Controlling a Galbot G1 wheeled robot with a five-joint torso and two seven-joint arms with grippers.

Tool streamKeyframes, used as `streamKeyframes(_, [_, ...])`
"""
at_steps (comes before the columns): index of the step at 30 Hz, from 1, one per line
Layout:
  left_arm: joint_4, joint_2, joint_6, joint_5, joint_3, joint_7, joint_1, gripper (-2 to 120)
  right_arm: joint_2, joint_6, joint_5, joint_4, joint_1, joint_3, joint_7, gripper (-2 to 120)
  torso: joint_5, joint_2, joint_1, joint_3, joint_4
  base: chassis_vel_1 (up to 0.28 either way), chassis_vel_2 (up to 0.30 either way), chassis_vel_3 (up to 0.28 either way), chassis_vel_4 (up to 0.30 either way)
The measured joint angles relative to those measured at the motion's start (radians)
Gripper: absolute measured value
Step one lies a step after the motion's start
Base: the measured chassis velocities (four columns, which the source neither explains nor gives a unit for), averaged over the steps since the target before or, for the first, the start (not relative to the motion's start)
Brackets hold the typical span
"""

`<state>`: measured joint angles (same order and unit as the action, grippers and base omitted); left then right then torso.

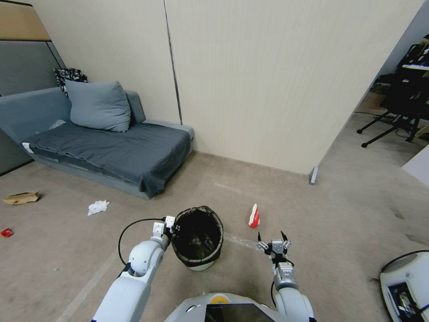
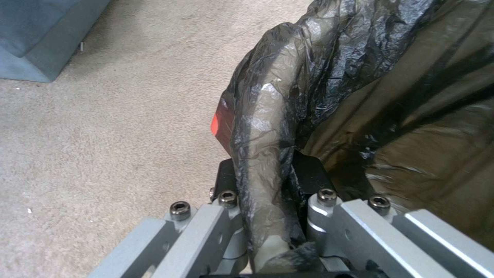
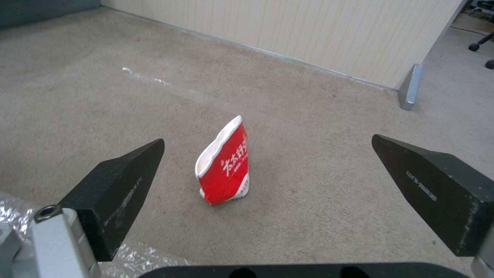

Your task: Pick up the trash bin, then pick up the garbage from the floor and place it into the trash bin.

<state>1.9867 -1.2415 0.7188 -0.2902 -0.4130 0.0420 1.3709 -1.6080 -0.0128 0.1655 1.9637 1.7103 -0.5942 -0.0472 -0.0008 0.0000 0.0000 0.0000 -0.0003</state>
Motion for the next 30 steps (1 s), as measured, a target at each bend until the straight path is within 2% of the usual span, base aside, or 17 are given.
streamKeyframes(2, [0.079, 0.019, -0.030, -0.063, -0.039, -0.011, 0.045, 1, 0.001, 0.021, -0.038, 0.063, 0.001, -0.012, 0.000, 100, 0.0005, 0.000, 0.000, 0.000, 0.0000, 0.000, 0.000, 0.000, 0.000])
streamKeyframes(6, [0.125, 0.027, -0.045, -0.114, -0.064, -0.027, 0.073, 1, 0.010, 0.034, -0.061, 0.095, 0.002, -0.015, 0.000, 100, 0.0008, 0.000, 0.000, 0.000, 0.0005, 0.000, 0.000, 0.000, 0.000])
streamKeyframes(8, [0.198, 0.034, -0.055, -0.176, -0.094, -0.033, 0.112, 1, 0.027, 0.047, -0.090, 0.135, 0.010, -0.019, -0.001, 100, 0.0009, 0.000, 0.000, 0.000, 0.0001, 0.000, 0.000, 0.000, 0.000])
streamKeyframes(10, [0.218, 0.035, -0.059, -0.183, -0.103, -0.033, 0.124, 1, 0.032, 0.051, -0.099, 0.147, 0.013, -0.019, -0.002, 100, 0.0010, 0.000, 0.000, 0.000, 0.0001, 0.000, 0.000, 0.000, 0.000])
streamKeyframes(12, [0.276, 0.034, -0.067, -0.191, -0.122, -0.033, 0.166, 1, 0.052, 0.067, -0.129, 0.184, 0.020, -0.021, -0.002, 100, 0.0008, 0.000, 0.000, 0.000, 0.0003, 0.000, 0.000, 0.000, 0.000])
streamKeyframes(17, [0.325, 0.020, -0.081, -0.191, -0.134, -0.030, 0.216, 1, 0.073, 0.078, -0.152, 0.214, 0.024, -0.026, -0.001, 100, 0.0007, 0.000, 0.000, 0.000, 0.0003, 0.000, 0.000, 0.000, 0.000])
streamKeyframes(23, [0.372, -0.035, -0.100, -0.182, -0.156, -0.022, 0.294, 1, 0.085, 0.080, -0.161, 0.235, 0.033, -0.036, -0.001, 100, 0.0008, 0.000, 0.000, 0.000, 0.0003, 0.000, 0.000, 0.000, 0.000])
streamKeyframes(25, [0.384, -0.063, -0.110, -0.154, -0.174, -0.025, 0.334, 1, 0.084, 0.080, -0.166, 0.247, 0.043, -0.041, -0.001, 100, 0.0008, 0.000, 0.000, 0.000, 0.0004, 0.000, 0.000, 0.000, 0.000])
streamKeyframes(30, [0.385, -0.082, -0.116, -0.097, -0.231, -0.032, 0.362, 1, 0.074, 0.074, -0.171, 0.257, 0.055, -0.050, 0.000, 100, 0.0007, 0.000, 0.000, 0.000, 0.0001, 0.000, 0.000, 0.000, 0.000])
